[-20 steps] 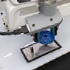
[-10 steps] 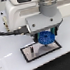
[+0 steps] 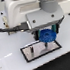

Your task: Insert the blue gear onto the right peg, followed by the red gear

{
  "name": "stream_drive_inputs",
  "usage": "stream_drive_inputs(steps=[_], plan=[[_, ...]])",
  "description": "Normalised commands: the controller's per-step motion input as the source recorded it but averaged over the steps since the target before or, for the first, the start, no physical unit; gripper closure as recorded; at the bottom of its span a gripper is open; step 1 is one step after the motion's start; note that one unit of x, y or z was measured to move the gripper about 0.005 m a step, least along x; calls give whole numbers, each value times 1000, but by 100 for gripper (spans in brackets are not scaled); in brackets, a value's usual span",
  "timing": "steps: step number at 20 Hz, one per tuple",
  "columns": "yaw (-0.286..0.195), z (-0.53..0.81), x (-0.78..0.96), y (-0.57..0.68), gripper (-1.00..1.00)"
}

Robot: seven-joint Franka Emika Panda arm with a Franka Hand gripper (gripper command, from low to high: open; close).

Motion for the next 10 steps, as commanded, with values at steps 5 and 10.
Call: stream_drive_inputs(steps=[5,10], plan=[[0,-34,224,-102,100],[0,-133,217,-87,100]])
